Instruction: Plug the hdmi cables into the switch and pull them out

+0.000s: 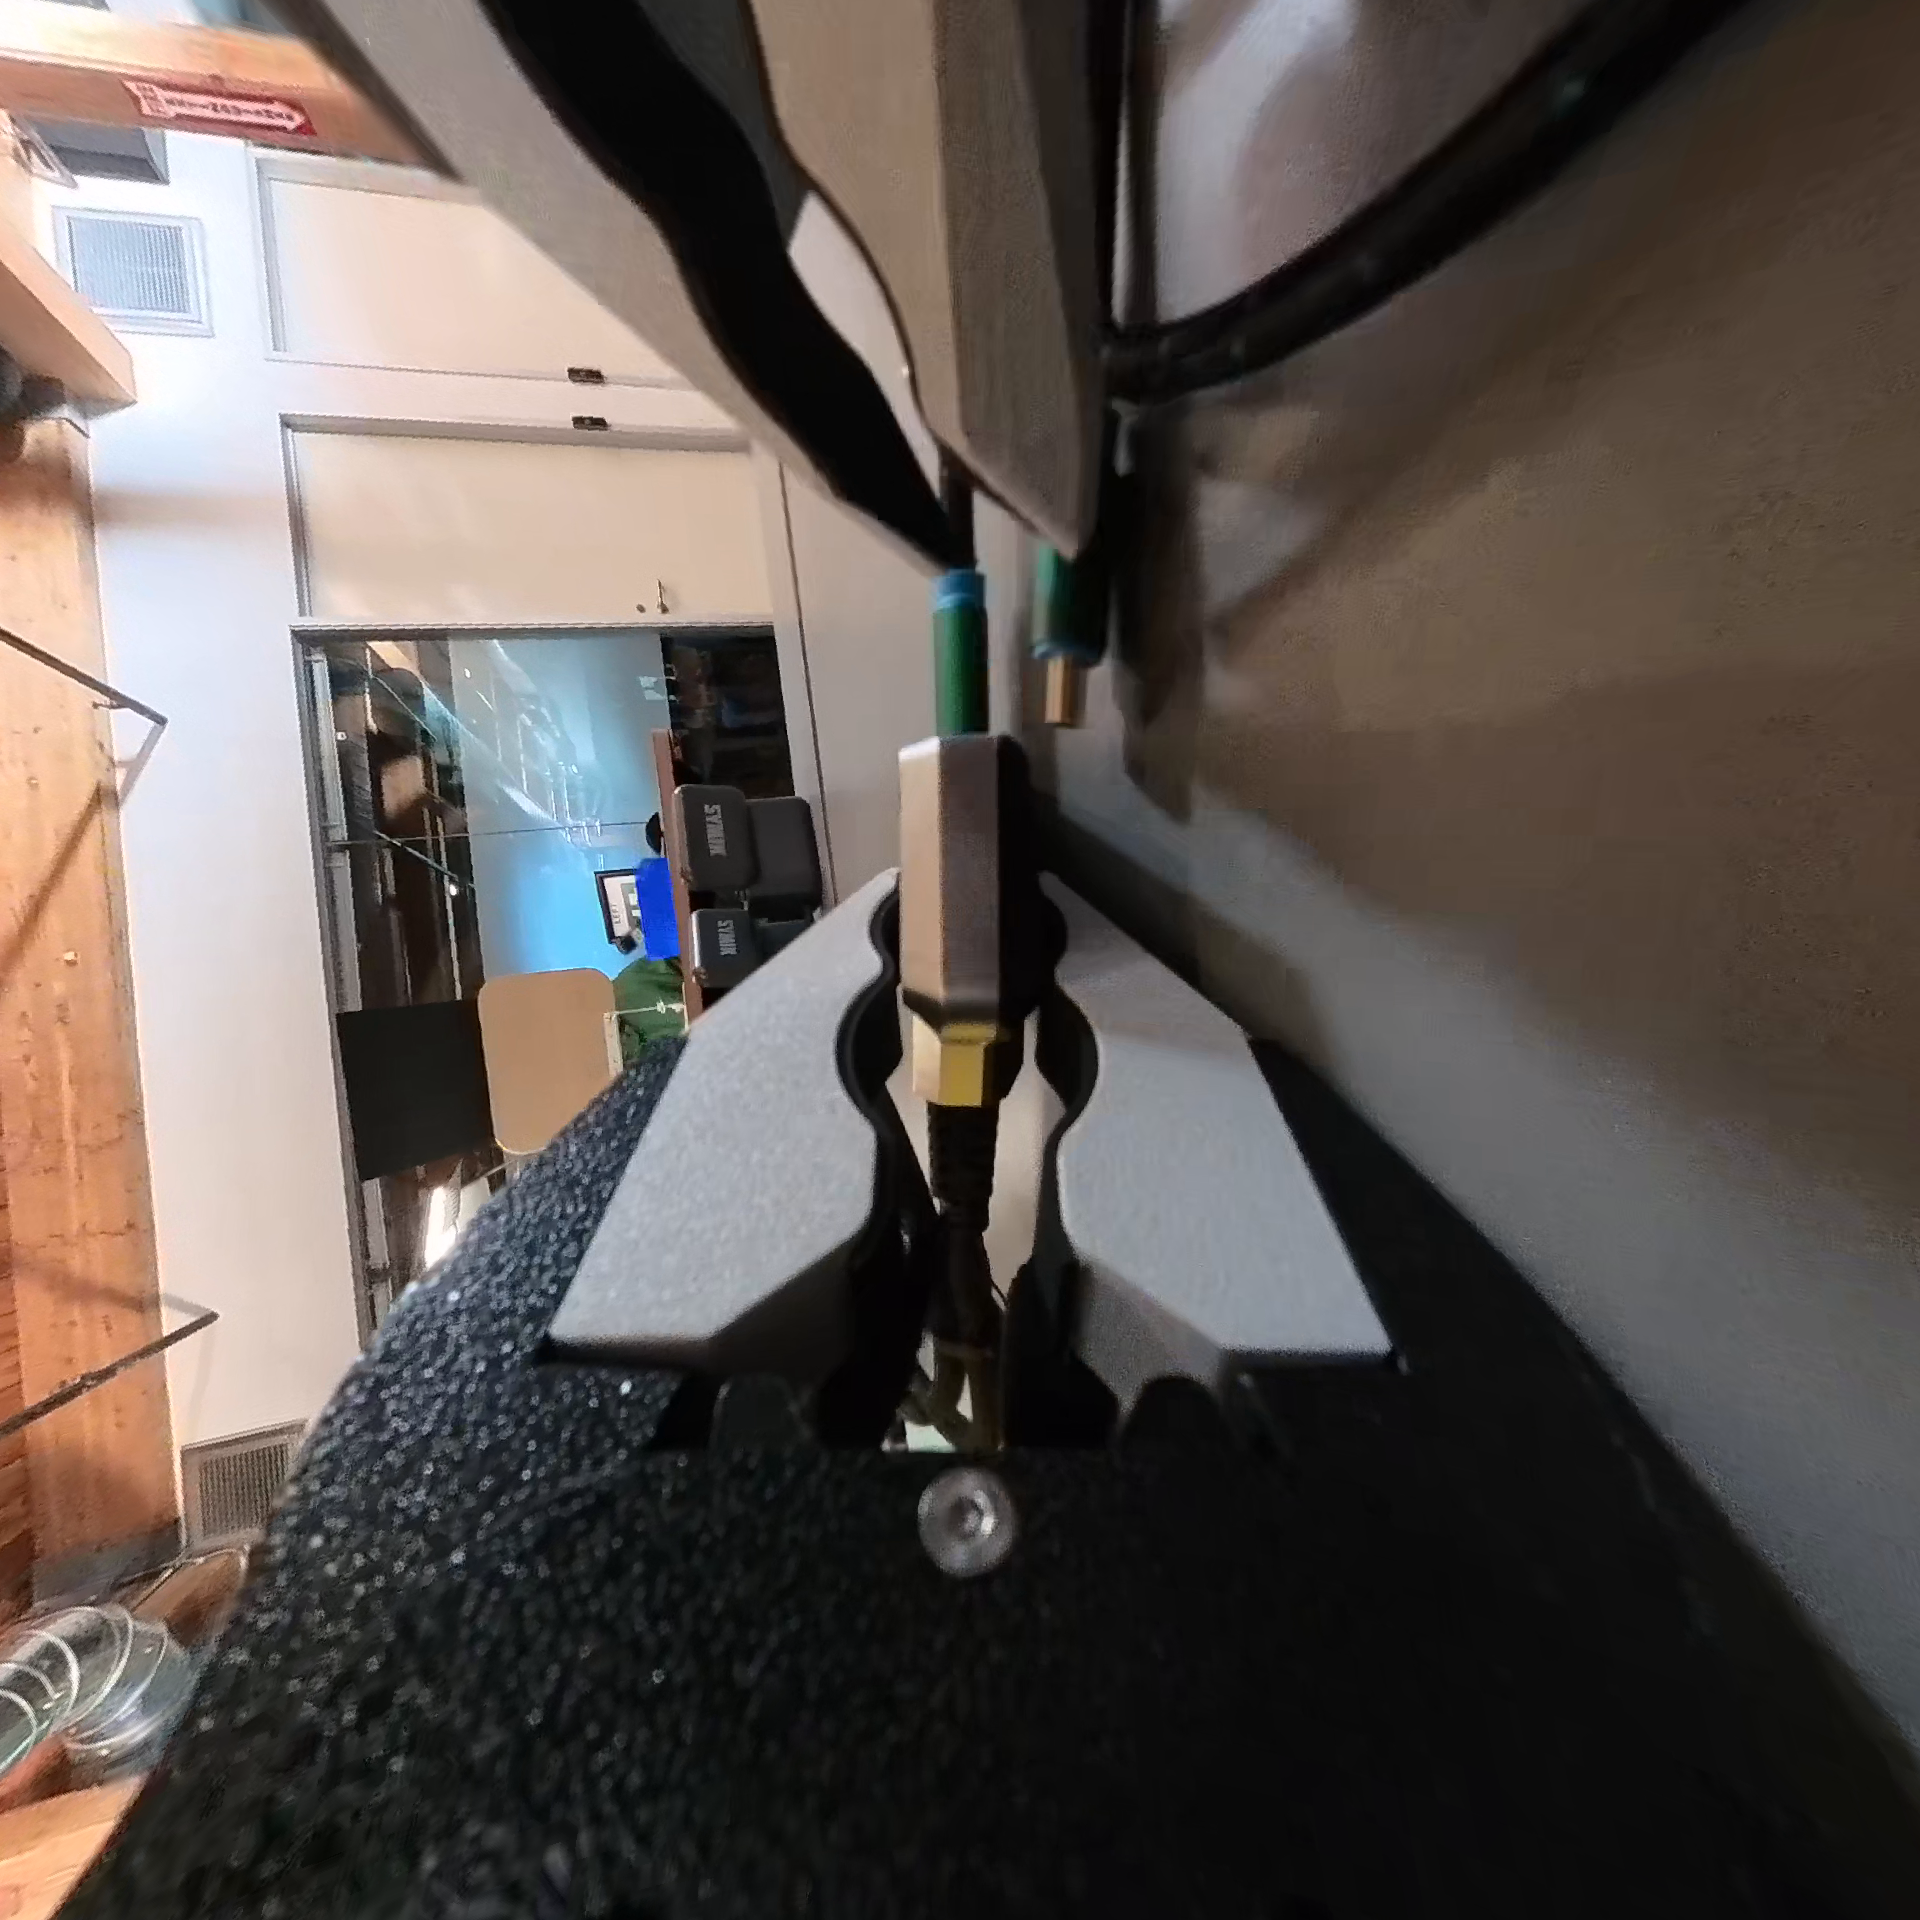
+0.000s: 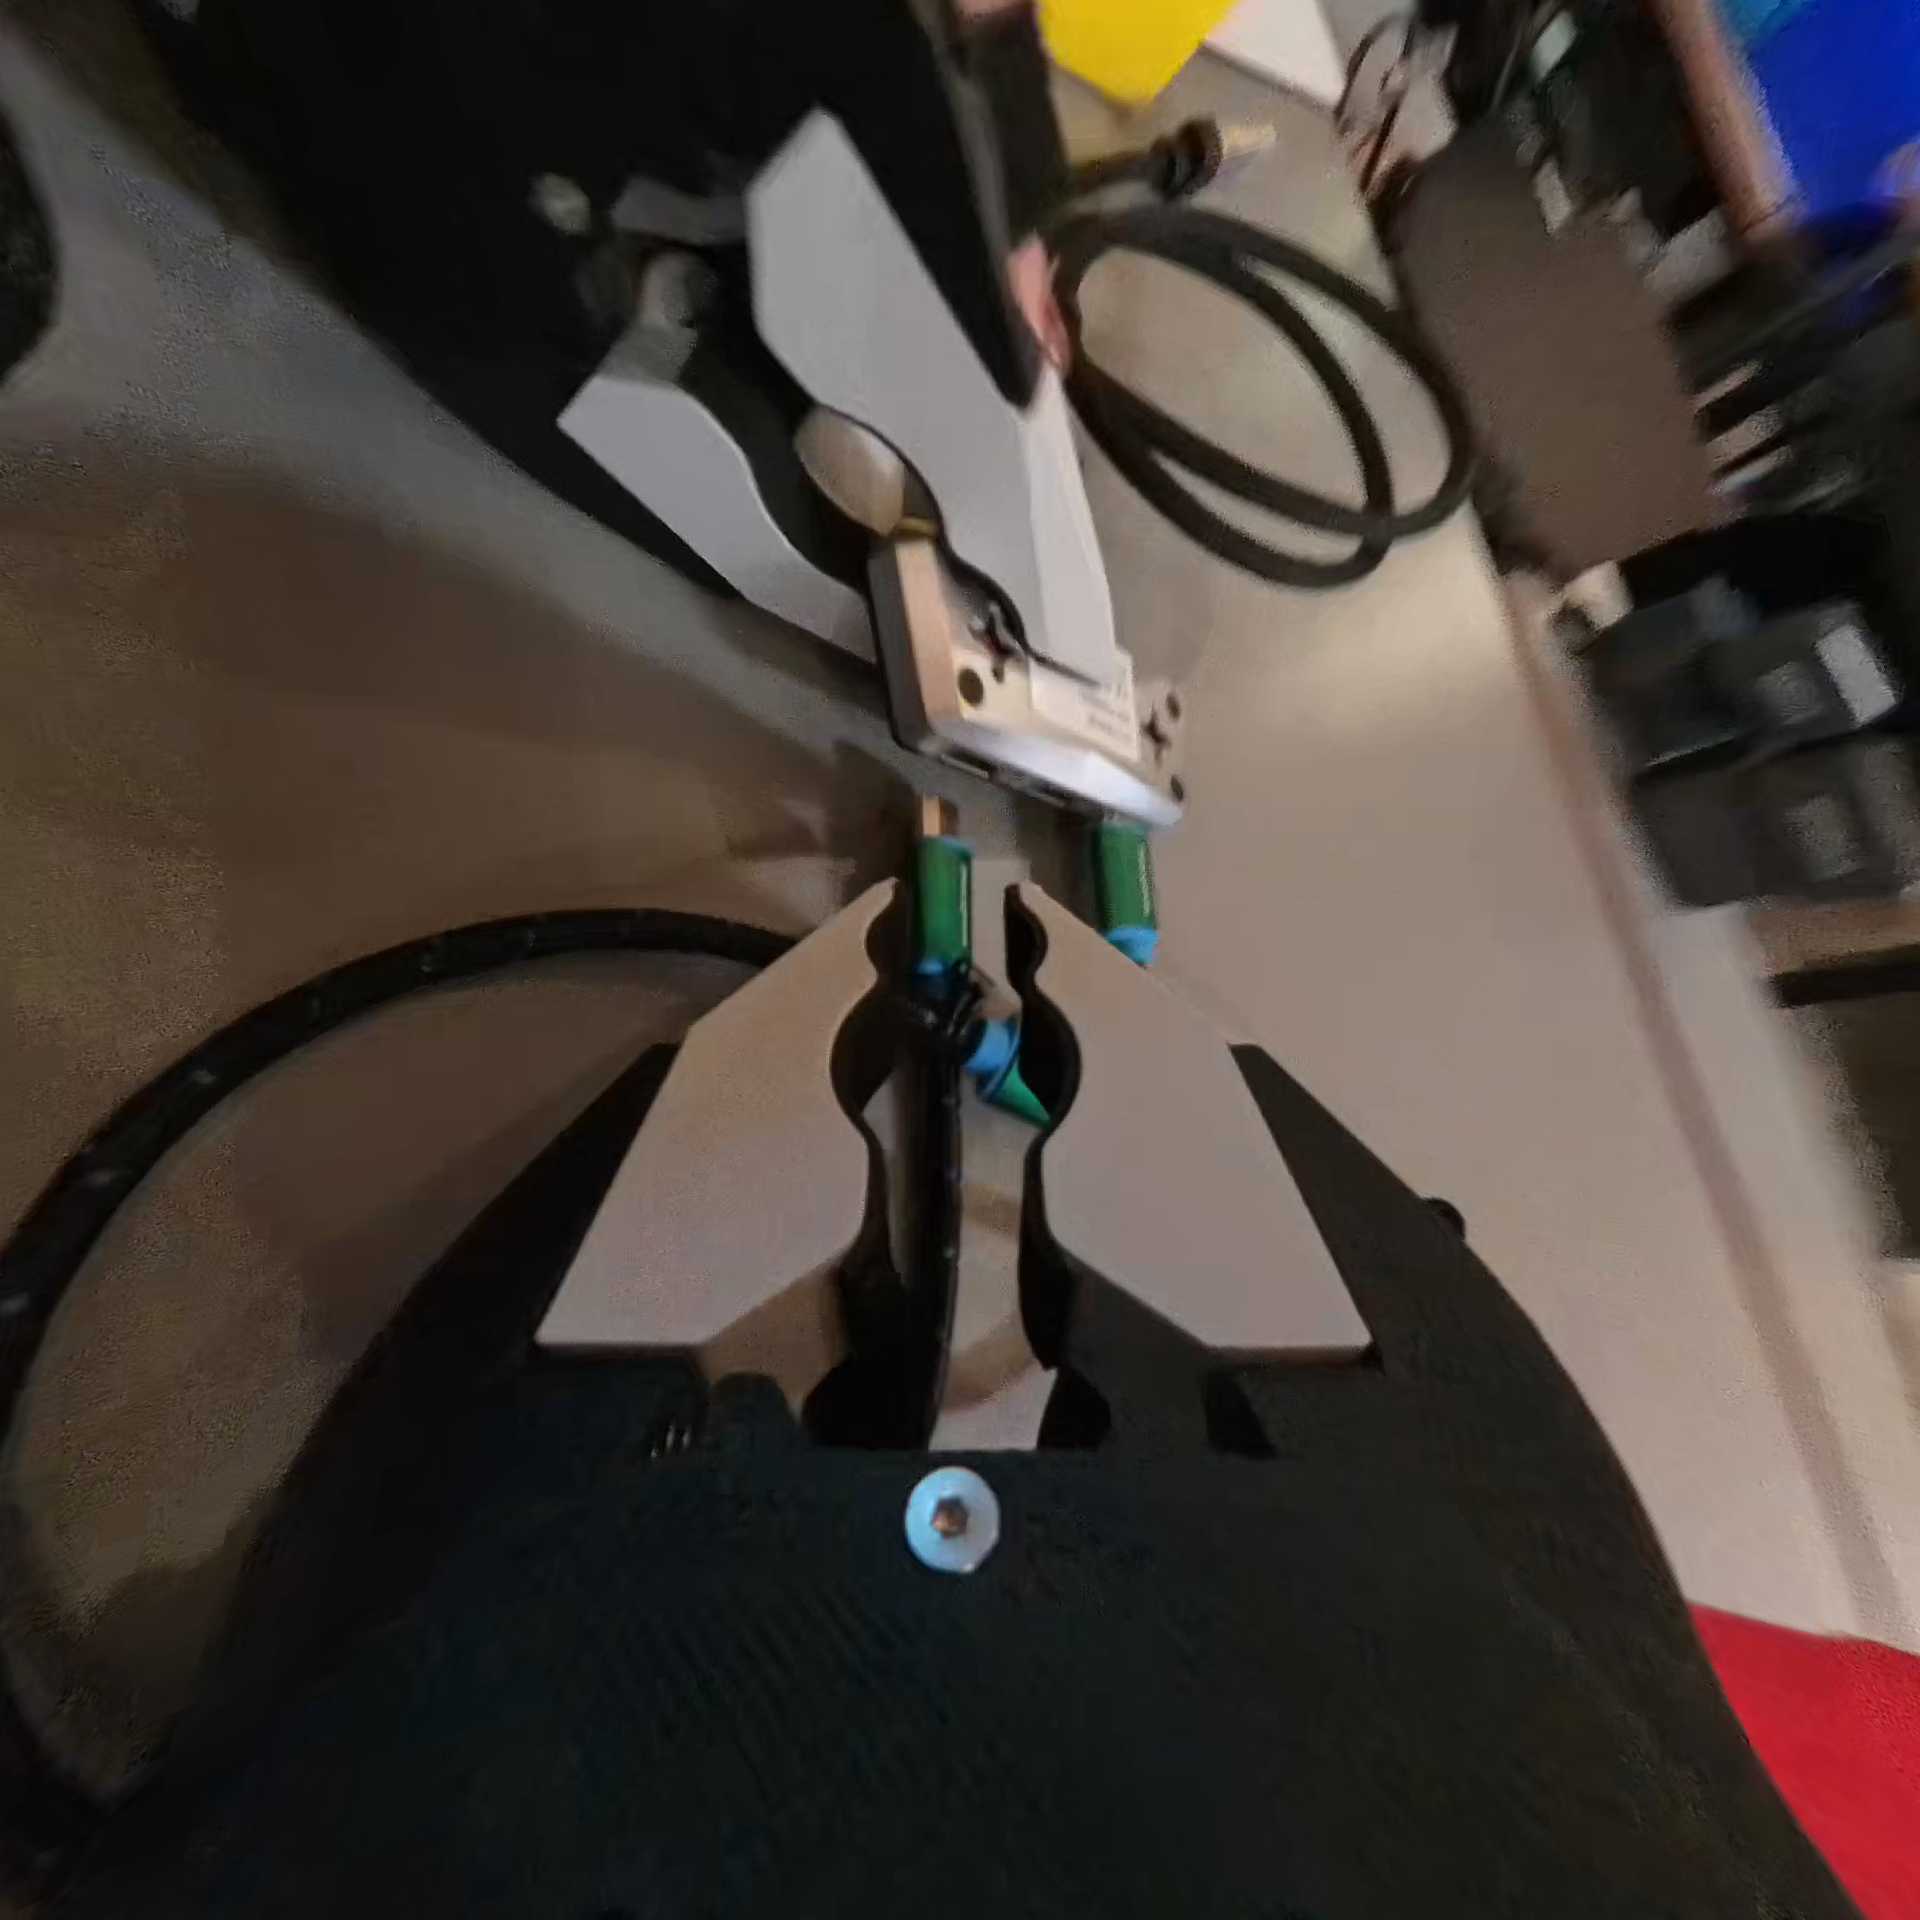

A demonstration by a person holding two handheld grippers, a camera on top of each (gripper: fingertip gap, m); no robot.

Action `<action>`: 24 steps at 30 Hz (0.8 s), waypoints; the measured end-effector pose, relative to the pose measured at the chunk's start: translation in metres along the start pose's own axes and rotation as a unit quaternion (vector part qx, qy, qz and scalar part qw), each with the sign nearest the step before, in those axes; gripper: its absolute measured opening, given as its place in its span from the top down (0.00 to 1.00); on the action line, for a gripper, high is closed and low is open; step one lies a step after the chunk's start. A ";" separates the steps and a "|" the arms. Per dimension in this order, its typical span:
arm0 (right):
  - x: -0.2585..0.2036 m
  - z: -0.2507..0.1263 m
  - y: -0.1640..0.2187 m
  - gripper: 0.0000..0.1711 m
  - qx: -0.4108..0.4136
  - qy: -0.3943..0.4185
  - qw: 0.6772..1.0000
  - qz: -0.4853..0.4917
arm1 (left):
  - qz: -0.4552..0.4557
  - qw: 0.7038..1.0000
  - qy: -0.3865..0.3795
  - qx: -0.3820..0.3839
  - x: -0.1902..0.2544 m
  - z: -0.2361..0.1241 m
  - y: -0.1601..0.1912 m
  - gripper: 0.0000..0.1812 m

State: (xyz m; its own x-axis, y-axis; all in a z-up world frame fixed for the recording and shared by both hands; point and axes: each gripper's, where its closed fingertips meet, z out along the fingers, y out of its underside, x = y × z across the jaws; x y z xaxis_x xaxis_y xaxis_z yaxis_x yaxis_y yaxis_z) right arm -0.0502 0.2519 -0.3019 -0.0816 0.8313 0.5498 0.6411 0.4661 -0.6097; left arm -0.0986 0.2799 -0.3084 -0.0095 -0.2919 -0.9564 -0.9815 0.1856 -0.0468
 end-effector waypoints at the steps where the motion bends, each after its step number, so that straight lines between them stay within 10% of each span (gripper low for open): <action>1: -0.001 -0.001 0.005 0.88 -0.001 -0.030 0.999 0.041 | 0.003 1.000 0.000 0.003 0.000 0.000 0.000 0.89; 15: -0.012 0.002 0.012 0.84 -0.100 -0.313 0.910 0.251 | 0.010 1.000 -0.001 0.013 0.001 -0.002 -0.001 0.89; 24: -0.010 0.005 0.010 0.90 -0.080 -0.255 0.935 0.233 | -0.001 1.000 -0.003 0.008 0.001 -0.002 -0.001 0.89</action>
State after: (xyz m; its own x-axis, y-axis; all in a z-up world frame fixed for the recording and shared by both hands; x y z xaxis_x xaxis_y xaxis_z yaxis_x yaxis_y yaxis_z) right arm -0.0466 0.2498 -0.3161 -0.0929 0.9880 -0.1230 0.8009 0.0007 -0.5989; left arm -0.0984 0.2776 -0.3085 -0.0068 -0.2857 -0.9583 -0.9783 0.2004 -0.0528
